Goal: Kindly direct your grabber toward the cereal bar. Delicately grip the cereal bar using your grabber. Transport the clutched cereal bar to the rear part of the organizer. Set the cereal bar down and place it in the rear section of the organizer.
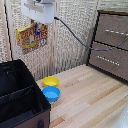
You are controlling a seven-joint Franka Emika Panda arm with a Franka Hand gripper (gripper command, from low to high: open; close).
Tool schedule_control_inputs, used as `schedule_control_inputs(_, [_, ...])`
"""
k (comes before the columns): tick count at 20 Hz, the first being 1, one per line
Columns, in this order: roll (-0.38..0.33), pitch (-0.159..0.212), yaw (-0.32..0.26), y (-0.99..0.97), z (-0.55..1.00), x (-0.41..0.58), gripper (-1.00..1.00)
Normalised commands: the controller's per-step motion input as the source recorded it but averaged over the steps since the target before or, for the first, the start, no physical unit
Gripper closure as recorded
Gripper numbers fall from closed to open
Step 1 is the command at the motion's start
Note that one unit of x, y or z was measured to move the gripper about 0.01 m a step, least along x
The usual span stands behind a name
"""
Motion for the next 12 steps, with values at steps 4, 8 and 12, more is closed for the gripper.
schedule_control_inputs(4, [0.168, 0.054, -0.150, 0.50, 0.12, 0.005, 1.00])
schedule_control_inputs(8, [0.071, 0.118, -0.128, 0.70, -0.06, 0.071, 1.00])
schedule_control_inputs(12, [0.052, 0.102, -0.125, 0.75, -0.12, 0.091, 1.00])
